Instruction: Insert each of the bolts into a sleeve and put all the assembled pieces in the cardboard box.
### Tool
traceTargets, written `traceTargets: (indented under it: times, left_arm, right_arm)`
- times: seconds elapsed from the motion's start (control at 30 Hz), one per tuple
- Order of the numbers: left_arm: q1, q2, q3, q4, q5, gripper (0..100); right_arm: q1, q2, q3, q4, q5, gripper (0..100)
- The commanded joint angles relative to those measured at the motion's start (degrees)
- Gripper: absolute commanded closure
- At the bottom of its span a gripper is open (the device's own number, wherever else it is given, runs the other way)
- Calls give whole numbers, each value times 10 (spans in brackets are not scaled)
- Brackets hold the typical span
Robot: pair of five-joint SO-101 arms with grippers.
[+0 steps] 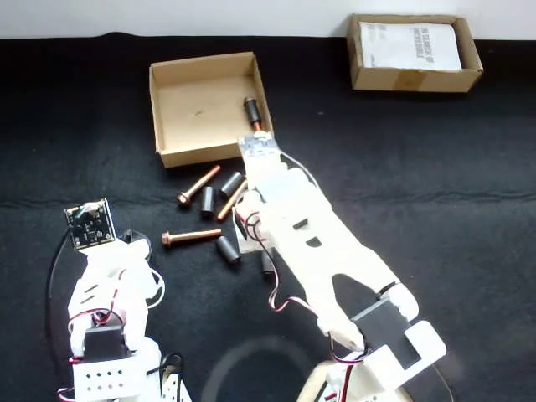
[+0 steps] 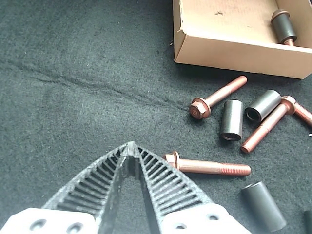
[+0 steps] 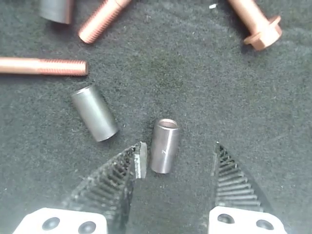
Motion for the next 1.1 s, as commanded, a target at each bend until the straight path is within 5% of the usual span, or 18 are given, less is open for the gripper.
traceTargets:
  times: [0.0,0.93,1.07]
  left_arm:
    - [-4,-8,10,-2,2,987]
    - [-5,-8,10,-3,2,987]
    - [-5,-8,10,-3,2,987]
  right_arm:
    - [-5,-31,33,-36,-5,796]
    - [-8,70,58,-101,-3,798]
    - [-16,71,58,-102,-1,929]
